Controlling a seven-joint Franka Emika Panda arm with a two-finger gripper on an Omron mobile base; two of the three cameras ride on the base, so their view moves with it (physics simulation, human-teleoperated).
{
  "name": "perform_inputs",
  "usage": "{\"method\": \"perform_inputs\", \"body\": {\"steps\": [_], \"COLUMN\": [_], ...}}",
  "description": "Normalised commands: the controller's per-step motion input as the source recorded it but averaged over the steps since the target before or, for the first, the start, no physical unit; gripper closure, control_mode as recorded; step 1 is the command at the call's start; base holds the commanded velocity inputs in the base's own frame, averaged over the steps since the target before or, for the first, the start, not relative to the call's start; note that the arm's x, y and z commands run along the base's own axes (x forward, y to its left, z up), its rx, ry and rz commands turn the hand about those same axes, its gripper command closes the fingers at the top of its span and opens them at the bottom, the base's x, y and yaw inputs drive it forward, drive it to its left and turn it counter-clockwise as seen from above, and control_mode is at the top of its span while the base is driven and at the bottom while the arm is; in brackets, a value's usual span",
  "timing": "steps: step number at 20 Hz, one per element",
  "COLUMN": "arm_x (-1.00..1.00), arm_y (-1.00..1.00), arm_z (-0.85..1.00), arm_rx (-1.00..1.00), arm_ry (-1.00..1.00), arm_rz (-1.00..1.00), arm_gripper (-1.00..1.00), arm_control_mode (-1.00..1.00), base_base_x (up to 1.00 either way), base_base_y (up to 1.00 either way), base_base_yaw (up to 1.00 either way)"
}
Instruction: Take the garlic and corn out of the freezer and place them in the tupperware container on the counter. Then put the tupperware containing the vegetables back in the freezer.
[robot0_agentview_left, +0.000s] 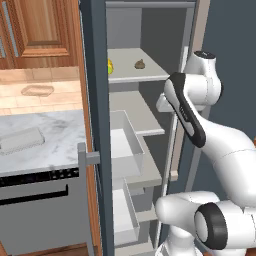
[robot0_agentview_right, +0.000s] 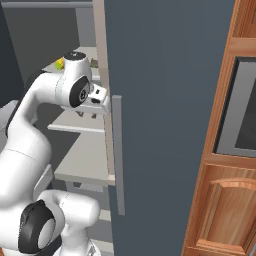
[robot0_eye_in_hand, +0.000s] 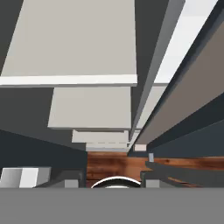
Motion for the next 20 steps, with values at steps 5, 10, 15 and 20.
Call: {"method": "perform_inputs", "body": {"steps": [5, 10, 15, 20], "arm_x": [-0.1, -0.01, 0.0, 0.11], "arm_y": [0.24, 0.38, 0.24, 0.01], "arm_z": [0.0, 0.4, 0.54, 0.37], "arm_rx": [-0.02, 0.0, 0.0, 0.0], "arm_ry": [-0.04, -0.23, -0.21, -0.16], "arm_rz": [0.03, 0.03, 0.02, 0.0], "arm_gripper": [-1.0, -1.0, -1.0, -1.0], "arm_control_mode": [-1.0, -1.0, -1.0, -1.0], "base_base_x": [0.0, 0.0, 0.0, 0.0], "base_base_y": [0.0, 0.0, 0.0, 0.0], "base_base_yaw": [0.0, 0.0, 0.0, 0.0]}}
